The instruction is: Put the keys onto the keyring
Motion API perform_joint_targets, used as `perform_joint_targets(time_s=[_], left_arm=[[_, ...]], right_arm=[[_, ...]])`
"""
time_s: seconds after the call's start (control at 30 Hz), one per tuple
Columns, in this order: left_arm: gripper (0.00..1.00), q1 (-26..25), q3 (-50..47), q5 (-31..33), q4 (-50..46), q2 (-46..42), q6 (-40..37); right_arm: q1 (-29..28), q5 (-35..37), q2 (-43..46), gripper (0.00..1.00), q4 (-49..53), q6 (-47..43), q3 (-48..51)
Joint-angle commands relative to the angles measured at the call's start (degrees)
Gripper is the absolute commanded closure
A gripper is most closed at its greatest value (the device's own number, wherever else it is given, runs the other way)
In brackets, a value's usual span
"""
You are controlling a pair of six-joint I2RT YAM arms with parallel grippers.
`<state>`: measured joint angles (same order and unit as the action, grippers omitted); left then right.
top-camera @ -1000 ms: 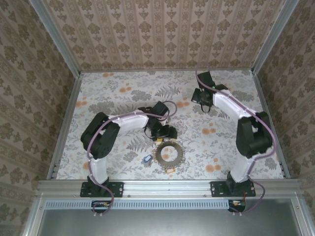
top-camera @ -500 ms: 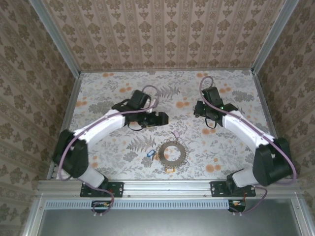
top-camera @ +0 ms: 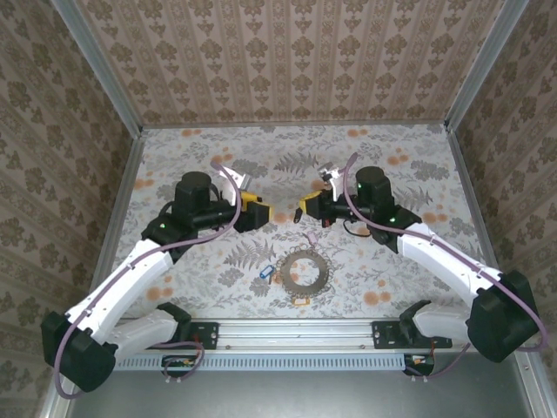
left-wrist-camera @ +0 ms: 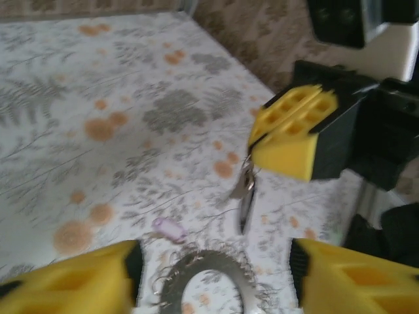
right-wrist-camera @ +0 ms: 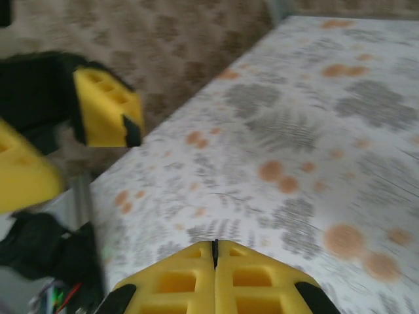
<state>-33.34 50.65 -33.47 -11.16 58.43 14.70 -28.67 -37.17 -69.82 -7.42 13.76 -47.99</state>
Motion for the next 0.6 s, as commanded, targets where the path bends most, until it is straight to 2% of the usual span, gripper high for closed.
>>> perform_joint_targets(time_s=[0.0, 0.07, 0.2, 0.33, 0.57], left_arm=[[0.55, -0.2, 1.1, -11.7, -1.0, 0.2, -8.0], [0.6, -0.2, 0.3, -14.6, -0.3, 0.0, -9.4], [0.61, -0.2, -1.5, -16.3, 1.7, -1.5, -10.7], [0.61, -0.7, -2.8, -20.6, 4.6, -2.1, -11.8], [0.57, -2.2, -1.6, -28.4, 5.8, 0.2, -11.6]], right_arm=[[-1.9, -11.7, 0.8, 1.0, -4.1, -4.7, -3.4], [-2.6, -13.7, 1.5, 1.0, -3.7, -6.8, -3.7], [-3.5, -15.2, 3.0, 1.0, 1.4, -12.2, -5.0], [-4.0, -17.5, 3.8, 1.0, 6.7, -17.3, -6.6], [-4.1, -15.9, 4.1, 1.0, 7.3, -19.1, -7.2]])
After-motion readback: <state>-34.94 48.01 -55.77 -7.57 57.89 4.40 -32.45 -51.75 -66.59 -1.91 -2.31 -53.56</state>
